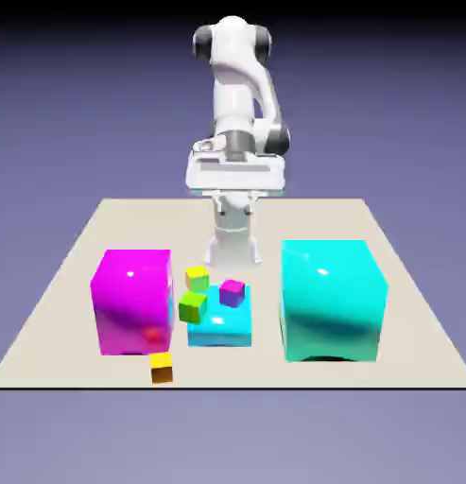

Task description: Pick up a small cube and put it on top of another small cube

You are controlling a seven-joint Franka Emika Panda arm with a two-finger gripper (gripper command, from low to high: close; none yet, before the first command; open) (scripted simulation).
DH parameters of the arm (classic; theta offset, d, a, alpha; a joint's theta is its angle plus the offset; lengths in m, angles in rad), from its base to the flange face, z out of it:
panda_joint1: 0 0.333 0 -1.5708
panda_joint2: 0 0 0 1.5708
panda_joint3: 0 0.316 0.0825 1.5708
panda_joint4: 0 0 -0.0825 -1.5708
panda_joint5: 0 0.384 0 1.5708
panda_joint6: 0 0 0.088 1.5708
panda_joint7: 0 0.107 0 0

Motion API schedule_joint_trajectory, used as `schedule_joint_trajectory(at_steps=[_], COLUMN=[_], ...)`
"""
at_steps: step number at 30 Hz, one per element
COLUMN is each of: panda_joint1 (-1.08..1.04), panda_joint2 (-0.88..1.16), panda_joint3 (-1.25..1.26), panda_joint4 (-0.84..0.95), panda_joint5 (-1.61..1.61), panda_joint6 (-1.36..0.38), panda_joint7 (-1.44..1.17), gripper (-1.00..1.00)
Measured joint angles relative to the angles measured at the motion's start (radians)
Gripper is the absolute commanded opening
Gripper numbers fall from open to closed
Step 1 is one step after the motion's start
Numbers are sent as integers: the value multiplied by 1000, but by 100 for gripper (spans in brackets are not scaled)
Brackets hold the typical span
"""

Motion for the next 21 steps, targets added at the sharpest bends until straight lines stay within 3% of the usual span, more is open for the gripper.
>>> schedule_joint_trajectory(at_steps=[21], panda_joint1=[170], panda_joint2=[761], panda_joint3=[-368], panda_joint4=[520], panda_joint5=[159], panda_joint6=[-509], panda_joint7=[-373], gripper=[0])
